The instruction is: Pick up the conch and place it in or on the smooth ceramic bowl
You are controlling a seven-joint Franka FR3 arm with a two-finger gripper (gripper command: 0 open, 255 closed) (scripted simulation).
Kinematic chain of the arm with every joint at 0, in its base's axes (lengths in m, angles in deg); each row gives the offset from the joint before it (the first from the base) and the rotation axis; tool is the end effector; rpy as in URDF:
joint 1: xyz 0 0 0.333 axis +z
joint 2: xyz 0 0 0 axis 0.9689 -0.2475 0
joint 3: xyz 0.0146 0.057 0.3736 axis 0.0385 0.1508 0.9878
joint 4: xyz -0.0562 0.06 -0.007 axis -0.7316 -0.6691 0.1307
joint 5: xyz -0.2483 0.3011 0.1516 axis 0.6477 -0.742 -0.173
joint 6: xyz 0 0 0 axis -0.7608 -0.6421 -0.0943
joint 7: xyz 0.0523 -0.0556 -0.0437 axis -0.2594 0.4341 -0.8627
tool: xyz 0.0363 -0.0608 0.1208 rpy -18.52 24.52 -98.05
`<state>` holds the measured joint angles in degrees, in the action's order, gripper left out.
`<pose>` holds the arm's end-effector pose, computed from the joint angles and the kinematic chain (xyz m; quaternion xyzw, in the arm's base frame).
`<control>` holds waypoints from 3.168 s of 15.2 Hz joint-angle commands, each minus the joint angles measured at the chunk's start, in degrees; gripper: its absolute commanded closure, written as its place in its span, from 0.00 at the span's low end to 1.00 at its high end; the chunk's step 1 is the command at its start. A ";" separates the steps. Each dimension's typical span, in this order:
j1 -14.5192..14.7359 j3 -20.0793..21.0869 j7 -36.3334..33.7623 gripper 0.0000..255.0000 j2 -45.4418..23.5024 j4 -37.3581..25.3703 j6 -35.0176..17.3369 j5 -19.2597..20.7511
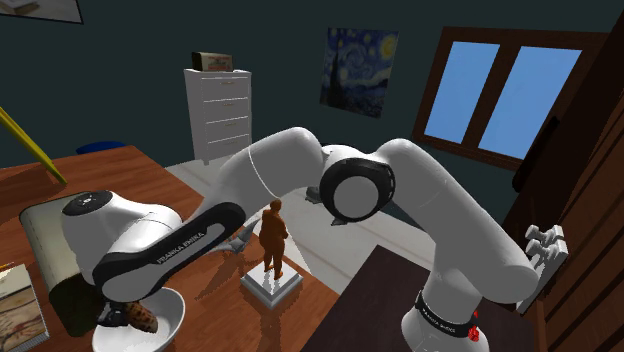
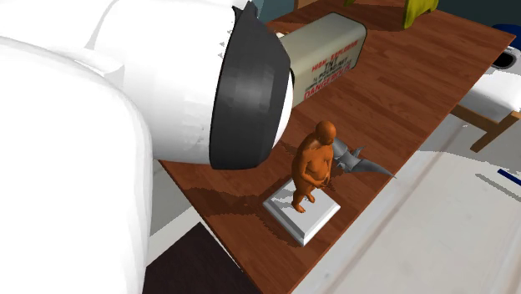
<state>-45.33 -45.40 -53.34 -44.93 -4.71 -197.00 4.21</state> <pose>0.6635 0.5107 0.2004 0.9405 0.3354 0.0484 0.0247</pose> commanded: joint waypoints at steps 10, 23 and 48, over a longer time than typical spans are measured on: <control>-0.45 0.85 0.80 1.00 5.00 0.13 4.84 -0.93; -1.53 0.57 -0.13 1.00 6.91 8.36 -1.40 -0.30; -1.65 1.07 -0.12 0.00 9.86 9.48 0.45 -0.78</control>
<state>-46.97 -44.35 -53.45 -35.21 4.67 -196.63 3.46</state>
